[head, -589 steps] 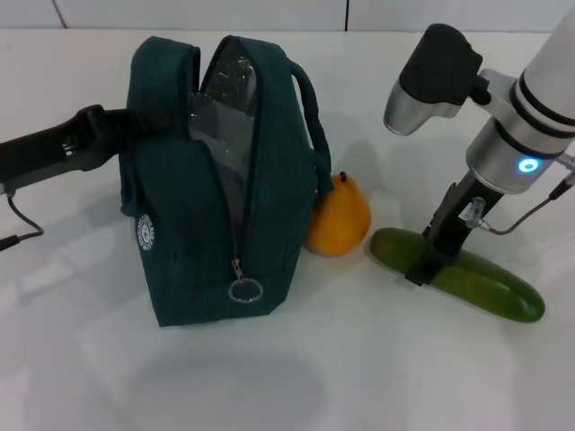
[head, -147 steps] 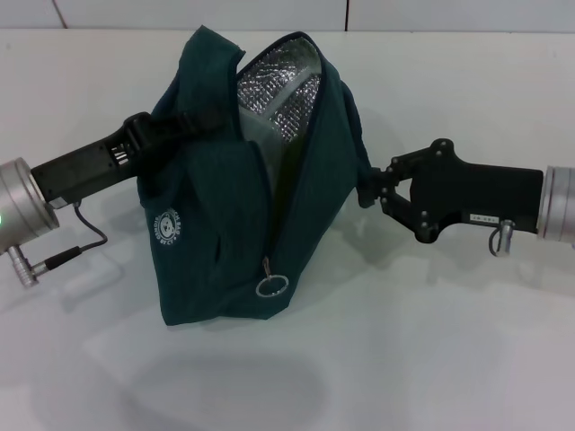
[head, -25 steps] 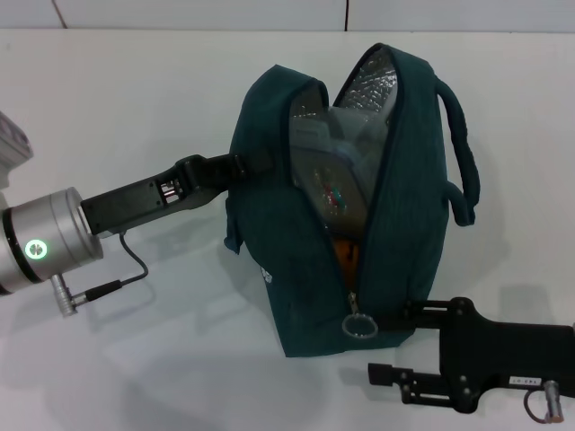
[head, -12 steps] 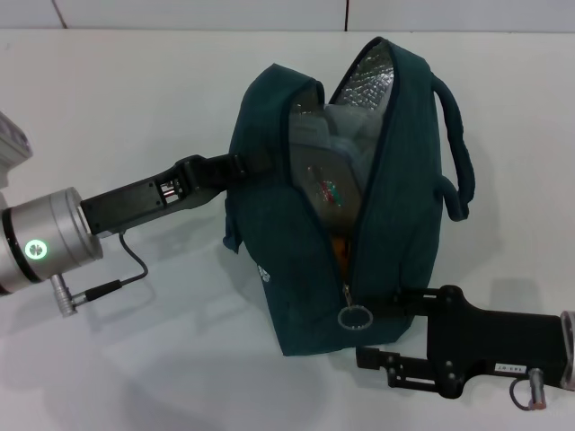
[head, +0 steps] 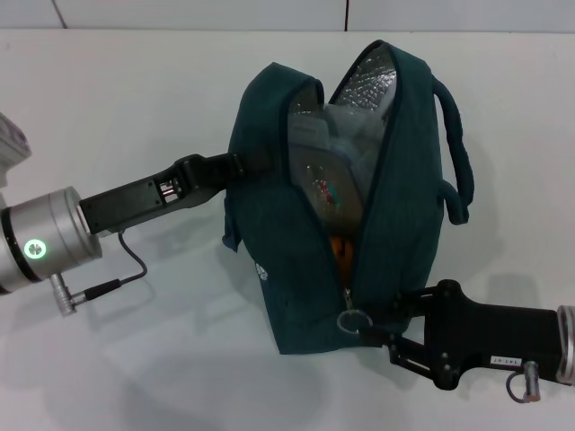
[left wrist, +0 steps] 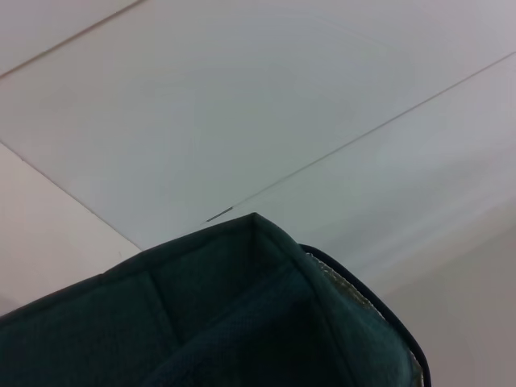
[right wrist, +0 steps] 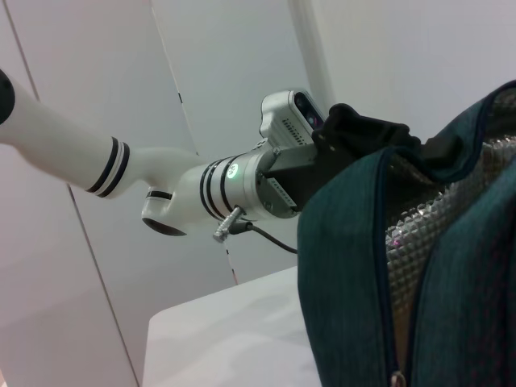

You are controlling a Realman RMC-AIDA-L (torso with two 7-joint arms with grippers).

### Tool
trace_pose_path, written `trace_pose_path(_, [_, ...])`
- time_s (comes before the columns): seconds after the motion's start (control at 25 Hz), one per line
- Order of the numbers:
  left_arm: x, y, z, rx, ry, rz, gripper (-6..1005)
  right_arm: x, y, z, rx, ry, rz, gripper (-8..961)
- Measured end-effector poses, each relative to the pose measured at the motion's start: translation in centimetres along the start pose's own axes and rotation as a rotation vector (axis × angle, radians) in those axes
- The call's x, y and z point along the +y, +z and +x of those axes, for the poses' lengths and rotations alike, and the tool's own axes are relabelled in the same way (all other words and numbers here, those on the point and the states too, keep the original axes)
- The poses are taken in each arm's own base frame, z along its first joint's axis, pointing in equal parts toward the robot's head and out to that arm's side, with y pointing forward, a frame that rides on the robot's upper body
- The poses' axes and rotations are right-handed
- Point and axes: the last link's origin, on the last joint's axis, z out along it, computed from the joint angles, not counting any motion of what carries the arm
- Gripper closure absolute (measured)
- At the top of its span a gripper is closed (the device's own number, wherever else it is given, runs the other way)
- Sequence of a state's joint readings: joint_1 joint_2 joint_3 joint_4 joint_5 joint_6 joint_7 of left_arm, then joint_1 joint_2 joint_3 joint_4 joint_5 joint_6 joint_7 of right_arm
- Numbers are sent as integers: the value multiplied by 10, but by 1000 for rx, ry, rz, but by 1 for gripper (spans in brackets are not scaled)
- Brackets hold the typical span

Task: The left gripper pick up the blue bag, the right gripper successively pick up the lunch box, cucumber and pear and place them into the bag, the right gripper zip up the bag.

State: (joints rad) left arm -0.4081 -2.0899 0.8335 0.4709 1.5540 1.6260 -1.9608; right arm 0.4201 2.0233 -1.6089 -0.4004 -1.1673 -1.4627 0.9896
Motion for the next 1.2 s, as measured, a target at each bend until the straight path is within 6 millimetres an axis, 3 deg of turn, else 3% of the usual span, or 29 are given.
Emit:
trace_pose_path(0.08, [0, 0, 0, 0, 0, 0, 951, 0, 1, -1, -2, 0, 1, 557])
trace_pose_path(0.28, [0, 0, 0, 0, 1, 1, 951, -2, 2, -1, 1, 1, 8, 757])
trace_pose_path(1.2, [0, 1, 0, 0, 2, -2, 951, -6, 10, -2, 22, -1, 9, 858])
